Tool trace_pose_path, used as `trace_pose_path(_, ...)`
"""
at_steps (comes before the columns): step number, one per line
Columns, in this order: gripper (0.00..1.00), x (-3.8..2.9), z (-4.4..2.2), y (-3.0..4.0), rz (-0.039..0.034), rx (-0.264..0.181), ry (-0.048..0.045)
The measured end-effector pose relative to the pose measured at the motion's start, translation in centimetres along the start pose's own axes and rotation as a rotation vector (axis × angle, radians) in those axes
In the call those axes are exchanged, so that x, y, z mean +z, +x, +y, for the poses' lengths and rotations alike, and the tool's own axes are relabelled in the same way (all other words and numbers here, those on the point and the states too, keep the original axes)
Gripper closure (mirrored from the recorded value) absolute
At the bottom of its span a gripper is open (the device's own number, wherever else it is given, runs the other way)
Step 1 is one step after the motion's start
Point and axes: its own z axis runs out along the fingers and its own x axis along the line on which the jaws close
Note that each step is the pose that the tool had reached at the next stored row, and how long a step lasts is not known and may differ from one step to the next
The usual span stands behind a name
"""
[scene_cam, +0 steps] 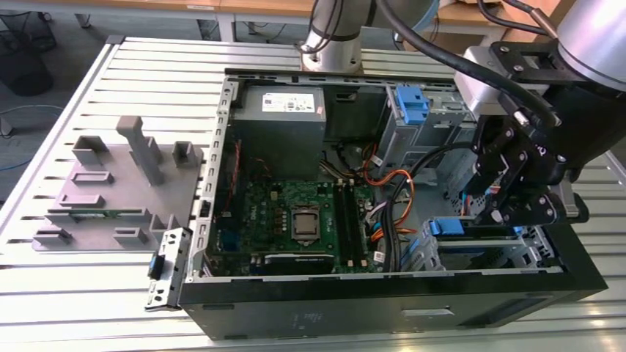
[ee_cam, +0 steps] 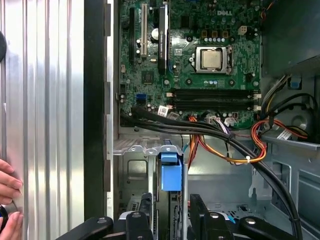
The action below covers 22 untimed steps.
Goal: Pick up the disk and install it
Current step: 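Insert the disk into the insertion slot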
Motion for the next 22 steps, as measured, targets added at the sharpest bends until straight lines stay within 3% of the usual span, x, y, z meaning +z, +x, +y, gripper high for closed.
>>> trace_pose_path(6,0.56,0.26,-0.71,-0.01,-0.0004,0.0,0.0)
trace_pose_path(22,0.56,1.54,-1.42,-0.03,0.0002,0.0,0.0)
